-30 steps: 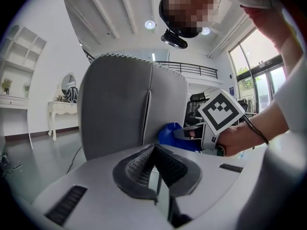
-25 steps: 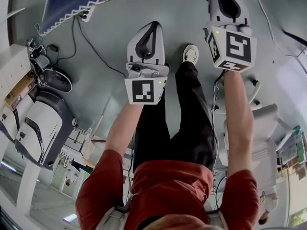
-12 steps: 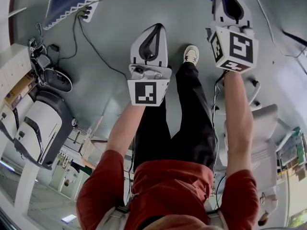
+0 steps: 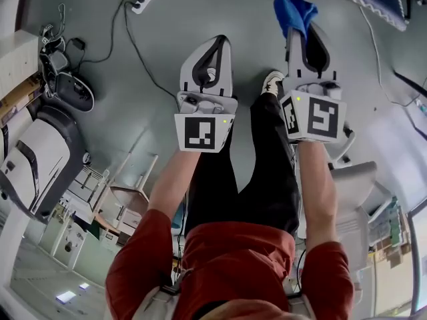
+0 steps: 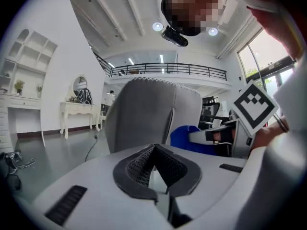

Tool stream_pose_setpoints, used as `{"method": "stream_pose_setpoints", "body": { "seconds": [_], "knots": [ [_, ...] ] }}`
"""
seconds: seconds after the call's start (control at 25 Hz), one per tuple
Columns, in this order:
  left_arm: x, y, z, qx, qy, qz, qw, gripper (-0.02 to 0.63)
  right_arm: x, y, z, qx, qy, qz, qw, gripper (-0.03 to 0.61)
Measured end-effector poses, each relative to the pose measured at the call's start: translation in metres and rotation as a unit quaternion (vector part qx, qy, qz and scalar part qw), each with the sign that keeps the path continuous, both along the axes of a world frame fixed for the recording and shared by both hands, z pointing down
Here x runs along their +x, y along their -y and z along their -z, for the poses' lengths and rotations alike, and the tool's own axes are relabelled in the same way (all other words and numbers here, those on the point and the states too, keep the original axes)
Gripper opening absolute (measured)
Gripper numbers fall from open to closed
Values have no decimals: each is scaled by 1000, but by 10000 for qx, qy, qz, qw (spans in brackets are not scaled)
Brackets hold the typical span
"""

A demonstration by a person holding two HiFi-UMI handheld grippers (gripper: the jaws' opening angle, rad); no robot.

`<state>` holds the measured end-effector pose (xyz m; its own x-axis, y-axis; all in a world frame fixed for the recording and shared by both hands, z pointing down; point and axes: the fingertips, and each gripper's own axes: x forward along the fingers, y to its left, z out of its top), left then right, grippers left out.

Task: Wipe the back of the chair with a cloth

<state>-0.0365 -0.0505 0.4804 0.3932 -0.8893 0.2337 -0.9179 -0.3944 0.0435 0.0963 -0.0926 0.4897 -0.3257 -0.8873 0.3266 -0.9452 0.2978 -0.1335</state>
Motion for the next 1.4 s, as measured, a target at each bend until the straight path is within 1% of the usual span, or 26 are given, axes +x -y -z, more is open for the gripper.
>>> {"method": "stream_pose_setpoints", "body": {
  "seconds": [0.08,0.2,0.28,0.36,0.44,0.64,0.8,0.92,1.0,1.2,1.4],
  "knots": [
    [-24,-1,6,-48,38,150,9999,14,-32,-7,14,58,64,180,9998,49],
    [-55,-4,20,46,173,244,9995,14,-75,-12,34,194,90,449,9988,49],
    [-73,-7,29,106,151,345,9992,14,-98,-13,44,255,91,609,9978,49],
    [-89,-10,33,122,24,514,9986,14,-117,-15,51,276,108,731,9969,49],
    [-101,-14,35,134,-16,589,9982,14,-131,-15,56,277,122,801,9963,49],
    [-121,-20,33,98,25,489,9988,14,-161,-3,73,364,82,895,9953,49],
    [-126,-26,29,164,157,353,9991,14,-166,17,83,509,49,690,9963,49],
    [-126,-26,26,140,143,257,9995,14,-161,39,92,547,173,446,9974,49],
    [-124,-26,24,104,122,204,9997,14,-161,48,96,505,246,380,9977,49],
    [-117,-25,22,18,131,132,9998,14,-159,46,98,510,212,484,9973,49],
    [-100,-25,25,-4,146,27,9999,14,-149,40,102,510,238,562,9968,49]
  ]
}}
